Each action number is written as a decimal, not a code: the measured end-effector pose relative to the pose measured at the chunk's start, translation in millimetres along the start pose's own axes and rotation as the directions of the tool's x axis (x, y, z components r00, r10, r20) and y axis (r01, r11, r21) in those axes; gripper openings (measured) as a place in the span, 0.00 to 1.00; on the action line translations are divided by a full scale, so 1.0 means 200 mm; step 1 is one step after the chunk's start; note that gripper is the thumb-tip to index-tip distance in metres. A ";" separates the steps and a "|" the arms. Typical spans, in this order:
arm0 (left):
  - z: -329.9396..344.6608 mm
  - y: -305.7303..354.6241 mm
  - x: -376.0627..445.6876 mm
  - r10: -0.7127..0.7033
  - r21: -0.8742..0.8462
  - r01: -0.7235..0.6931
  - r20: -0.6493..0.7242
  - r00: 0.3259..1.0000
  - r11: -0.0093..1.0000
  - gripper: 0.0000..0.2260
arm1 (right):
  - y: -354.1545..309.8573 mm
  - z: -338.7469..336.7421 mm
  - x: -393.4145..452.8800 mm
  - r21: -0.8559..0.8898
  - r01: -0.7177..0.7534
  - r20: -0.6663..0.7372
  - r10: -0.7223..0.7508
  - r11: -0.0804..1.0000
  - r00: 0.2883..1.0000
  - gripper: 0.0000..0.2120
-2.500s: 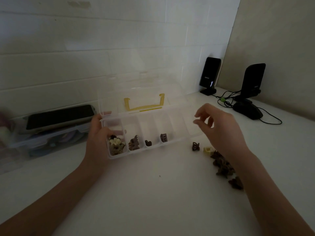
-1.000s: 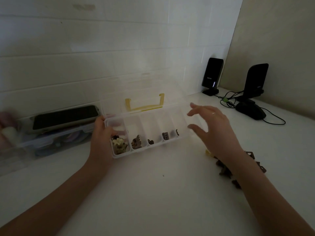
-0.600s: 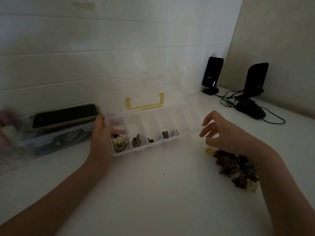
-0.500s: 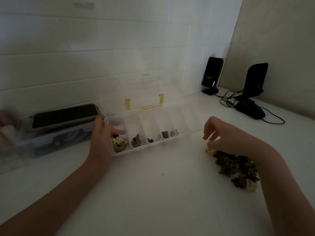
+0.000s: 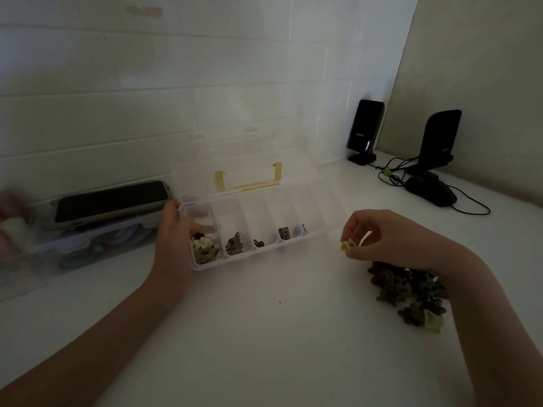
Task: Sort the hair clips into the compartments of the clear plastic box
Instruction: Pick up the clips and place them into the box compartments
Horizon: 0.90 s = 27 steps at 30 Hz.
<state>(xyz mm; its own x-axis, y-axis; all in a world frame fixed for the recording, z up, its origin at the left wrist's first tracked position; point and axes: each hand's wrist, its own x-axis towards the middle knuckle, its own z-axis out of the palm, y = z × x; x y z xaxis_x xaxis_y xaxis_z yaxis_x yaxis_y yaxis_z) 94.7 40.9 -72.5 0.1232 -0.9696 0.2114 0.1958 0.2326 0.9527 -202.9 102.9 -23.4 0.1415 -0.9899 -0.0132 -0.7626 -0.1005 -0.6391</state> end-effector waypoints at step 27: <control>0.01 -0.01 -0.02 0.107 0.042 -0.112 0.102 0.989 0.993 0.18 | -0.24 0.21 0.03 -0.110 0.409 -0.483 -0.408 0.906 0.775 0.16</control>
<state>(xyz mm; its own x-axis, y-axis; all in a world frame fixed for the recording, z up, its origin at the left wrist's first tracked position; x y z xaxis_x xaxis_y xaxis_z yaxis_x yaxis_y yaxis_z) 91.3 44.1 -74.4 0.0434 -0.9418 0.3335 0.1399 0.3362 0.9313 -139.1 106.5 -26.2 0.1159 -0.7746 0.6217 -0.7024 -0.5065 -0.5001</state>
